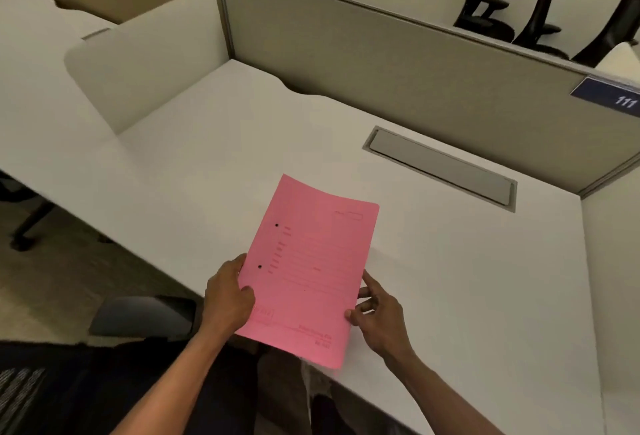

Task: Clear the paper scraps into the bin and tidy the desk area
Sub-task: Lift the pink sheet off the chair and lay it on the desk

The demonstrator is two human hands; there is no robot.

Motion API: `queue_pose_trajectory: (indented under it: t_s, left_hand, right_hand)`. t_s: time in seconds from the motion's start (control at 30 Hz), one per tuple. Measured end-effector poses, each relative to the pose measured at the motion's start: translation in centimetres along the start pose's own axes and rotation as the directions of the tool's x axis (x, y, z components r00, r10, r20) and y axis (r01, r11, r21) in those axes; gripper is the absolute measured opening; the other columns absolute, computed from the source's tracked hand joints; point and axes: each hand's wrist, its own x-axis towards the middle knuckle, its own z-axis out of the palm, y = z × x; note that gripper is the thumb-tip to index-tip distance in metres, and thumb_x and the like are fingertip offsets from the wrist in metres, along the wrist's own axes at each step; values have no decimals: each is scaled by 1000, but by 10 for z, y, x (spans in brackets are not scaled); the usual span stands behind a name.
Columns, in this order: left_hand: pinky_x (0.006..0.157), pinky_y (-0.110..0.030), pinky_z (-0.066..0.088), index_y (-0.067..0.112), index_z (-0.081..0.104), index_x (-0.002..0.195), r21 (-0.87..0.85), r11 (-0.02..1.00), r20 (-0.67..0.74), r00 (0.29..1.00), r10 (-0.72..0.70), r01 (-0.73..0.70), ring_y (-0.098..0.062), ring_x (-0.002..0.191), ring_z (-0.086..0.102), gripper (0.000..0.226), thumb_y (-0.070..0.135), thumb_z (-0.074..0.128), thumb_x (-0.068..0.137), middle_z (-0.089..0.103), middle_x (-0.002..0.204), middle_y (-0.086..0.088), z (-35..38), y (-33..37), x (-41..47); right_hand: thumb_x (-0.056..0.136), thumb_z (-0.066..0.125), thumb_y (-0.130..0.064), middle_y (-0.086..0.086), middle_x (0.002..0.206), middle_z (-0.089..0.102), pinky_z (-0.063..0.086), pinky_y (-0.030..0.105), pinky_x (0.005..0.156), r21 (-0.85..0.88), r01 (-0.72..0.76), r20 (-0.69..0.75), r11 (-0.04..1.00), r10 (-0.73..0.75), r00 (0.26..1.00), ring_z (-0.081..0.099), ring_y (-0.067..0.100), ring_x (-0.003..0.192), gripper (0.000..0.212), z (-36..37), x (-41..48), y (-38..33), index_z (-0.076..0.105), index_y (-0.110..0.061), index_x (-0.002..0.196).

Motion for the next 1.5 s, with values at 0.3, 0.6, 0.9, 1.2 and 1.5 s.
queue_pose_trajectory:
  t_s: [0.3, 0.6, 0.9, 1.2, 1.5]
  left_hand:
    - [103, -42, 54, 12, 49, 155, 85, 995, -32, 998, -52, 55, -32, 121, 65, 71, -9, 51, 88, 66, 135, -10, 16, 39, 123]
    - [115, -50, 44, 1, 31, 163, 288, 957, 4, 999, 31, -31, -41, 137, 54, 87, 13, 77, 90, 54, 149, -20, 42, 72, 248]
    - [110, -55, 46, 1, 36, 160, 402, 911, -30, 993, 113, -92, -44, 138, 48, 91, 20, 83, 85, 53, 143, -24, 68, 103, 362]
    - [108, -56, 49, 2, 47, 153, 448, 887, -70, 984, 165, -117, -46, 136, 48, 82, 19, 87, 82, 53, 141, -24, 76, 132, 433]
    - [111, -57, 47, 5, 53, 147, 464, 881, -113, 981, 159, -89, -45, 138, 44, 71, 17, 85, 85, 55, 140, -23, 89, 154, 478]
  right_hand:
    - [76, 78, 3, -18, 95, 72, 61, 22, 76, 50, -59, 22, 997, 58, 998, 67, 4, 74, 94, -4, 140, -10, 48, -42, 153]
    - [77, 81, 5, -8, 93, 77, 64, 24, 76, 90, -55, -77, 994, 62, 995, 71, 6, 73, 90, -11, 250, -21, 53, -35, 152]
    - [79, 82, 3, 0, 96, 77, 65, 39, 86, 61, -47, -127, 997, 54, 990, 74, 14, 79, 83, -32, 340, -47, 56, -31, 151]
    - [79, 89, -9, 3, 97, 81, 61, 46, 93, 27, -91, -214, 996, 94, 972, 77, 22, 91, 69, -40, 406, -64, 64, -21, 142]
    - [82, 89, -13, 2, 90, 81, 61, 37, 87, -21, -105, -287, 994, 95, 953, 76, 19, 86, 51, -44, 448, -77, 71, -16, 130]
